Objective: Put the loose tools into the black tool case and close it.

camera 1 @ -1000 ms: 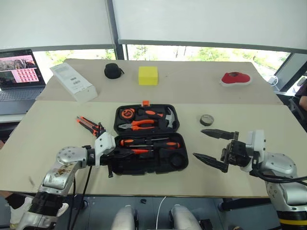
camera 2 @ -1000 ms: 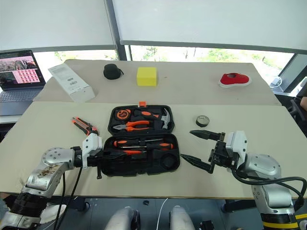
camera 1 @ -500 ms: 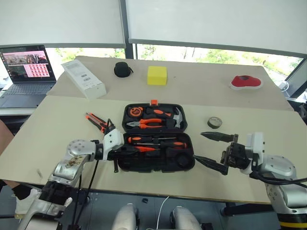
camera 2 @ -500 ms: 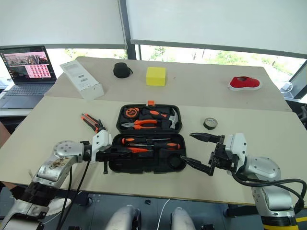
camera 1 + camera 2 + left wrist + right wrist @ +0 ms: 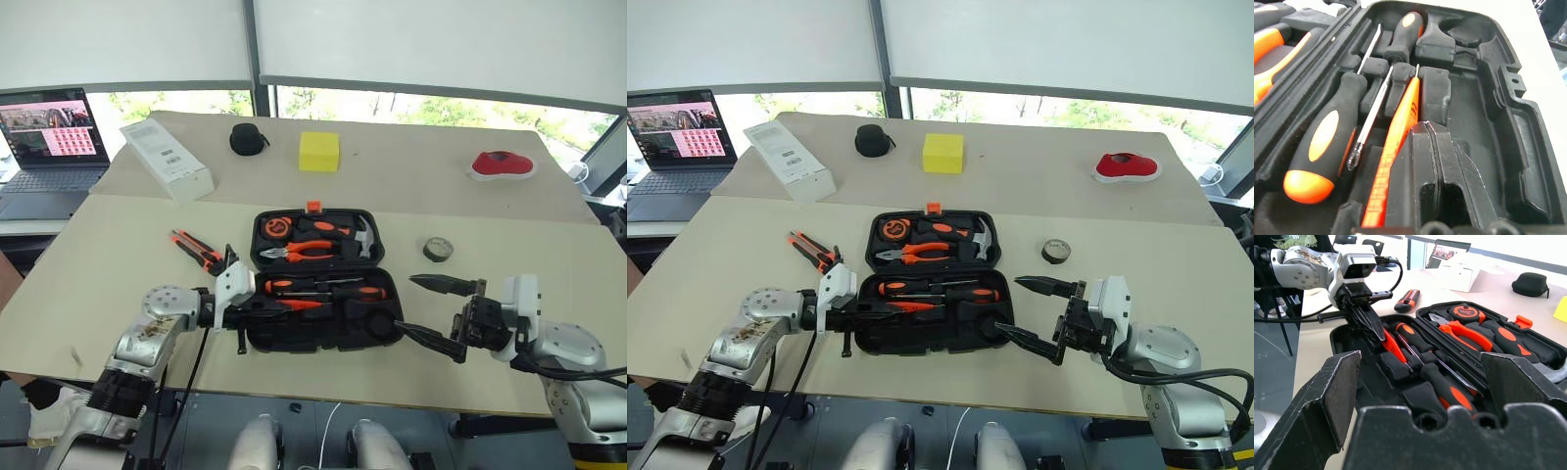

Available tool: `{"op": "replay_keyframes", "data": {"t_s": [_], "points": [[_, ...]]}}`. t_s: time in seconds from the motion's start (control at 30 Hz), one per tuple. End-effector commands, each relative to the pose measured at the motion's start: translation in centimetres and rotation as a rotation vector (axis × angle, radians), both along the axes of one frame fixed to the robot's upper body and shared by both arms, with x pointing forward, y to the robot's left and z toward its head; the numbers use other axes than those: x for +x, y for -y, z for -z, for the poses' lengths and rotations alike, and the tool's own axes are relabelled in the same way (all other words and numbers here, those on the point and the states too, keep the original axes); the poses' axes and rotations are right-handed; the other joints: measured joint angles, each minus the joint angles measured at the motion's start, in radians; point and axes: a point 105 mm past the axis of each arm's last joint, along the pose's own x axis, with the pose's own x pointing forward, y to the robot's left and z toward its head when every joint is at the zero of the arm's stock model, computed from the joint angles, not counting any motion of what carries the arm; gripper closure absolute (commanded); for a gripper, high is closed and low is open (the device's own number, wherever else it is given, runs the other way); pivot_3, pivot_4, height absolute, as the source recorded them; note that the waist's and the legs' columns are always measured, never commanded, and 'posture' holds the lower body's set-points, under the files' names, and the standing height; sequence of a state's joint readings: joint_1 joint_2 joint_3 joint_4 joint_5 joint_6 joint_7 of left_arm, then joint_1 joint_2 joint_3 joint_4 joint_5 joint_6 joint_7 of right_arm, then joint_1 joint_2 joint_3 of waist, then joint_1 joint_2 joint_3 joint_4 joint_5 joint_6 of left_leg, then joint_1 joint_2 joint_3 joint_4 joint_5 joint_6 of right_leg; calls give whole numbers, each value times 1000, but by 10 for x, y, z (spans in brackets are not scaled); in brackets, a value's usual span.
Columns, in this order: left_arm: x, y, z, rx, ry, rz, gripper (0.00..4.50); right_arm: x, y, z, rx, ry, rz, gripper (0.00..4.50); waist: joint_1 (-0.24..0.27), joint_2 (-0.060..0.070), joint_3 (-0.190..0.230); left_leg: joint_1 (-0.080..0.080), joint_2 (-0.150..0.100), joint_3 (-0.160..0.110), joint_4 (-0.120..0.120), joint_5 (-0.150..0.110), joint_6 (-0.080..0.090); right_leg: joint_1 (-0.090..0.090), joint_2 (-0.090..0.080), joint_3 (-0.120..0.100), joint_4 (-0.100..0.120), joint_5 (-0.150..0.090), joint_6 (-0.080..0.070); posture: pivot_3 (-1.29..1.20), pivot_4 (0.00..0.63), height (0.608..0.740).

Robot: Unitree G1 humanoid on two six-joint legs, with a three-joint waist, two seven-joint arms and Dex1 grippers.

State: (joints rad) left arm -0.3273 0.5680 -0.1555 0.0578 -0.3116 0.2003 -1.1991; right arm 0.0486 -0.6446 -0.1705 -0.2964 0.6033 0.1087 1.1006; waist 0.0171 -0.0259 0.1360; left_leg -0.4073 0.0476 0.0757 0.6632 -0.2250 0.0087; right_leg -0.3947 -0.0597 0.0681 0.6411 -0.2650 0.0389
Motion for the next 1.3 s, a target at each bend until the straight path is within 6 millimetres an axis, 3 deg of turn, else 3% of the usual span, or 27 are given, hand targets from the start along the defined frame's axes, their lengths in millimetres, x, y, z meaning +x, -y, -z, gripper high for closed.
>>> {"op": "replay_keyframes", "data": {"t_s": [0.03,0.33,0.53,0.73,0.87,1.1,1.3], "points": [[-1,12,-13,-20,45,51,4468,-3,-1,-10,-1,28,-9,0,-2,0,0,0,0,0,0,0,0,0,0,0,0,0,0,0,150,740],[-17,0,-12,79,-1,123,4468,-7,0,-6,-8,-12,-4,0,-9,-1,1,0,1,0,0,0,0,-1,1,0,0,0,0,0,150,740],[-16,17,-24,12,37,129,4468,-7,0,-6,-4,-12,0,0,-9,-2,2,-1,1,0,0,0,0,-2,1,0,0,0,0,0,150,740],[-5,23,-16,38,64,85,4468,-7,-1,-7,-1,-9,2,0,-9,-3,2,-1,1,0,0,0,0,-2,1,0,0,0,0,0,150,740],[7,17,1,121,65,40,4468,-7,0,-7,-2,-7,7,0,-10,-3,2,-1,1,0,0,0,0,-2,2,0,0,0,-1,0,150,740],[15,23,4,110,96,35,4468,-7,-1,-7,0,-8,9,0,-8,-3,2,0,1,0,0,0,0,-1,1,0,1,0,0,0,150,740],[17,28,5,74,16,-8,4468,-8,-2,-6,0,-16,4,0,-8,-3,2,0,1,0,0,0,0,-1,1,0,1,0,0,0,150,740]]}}
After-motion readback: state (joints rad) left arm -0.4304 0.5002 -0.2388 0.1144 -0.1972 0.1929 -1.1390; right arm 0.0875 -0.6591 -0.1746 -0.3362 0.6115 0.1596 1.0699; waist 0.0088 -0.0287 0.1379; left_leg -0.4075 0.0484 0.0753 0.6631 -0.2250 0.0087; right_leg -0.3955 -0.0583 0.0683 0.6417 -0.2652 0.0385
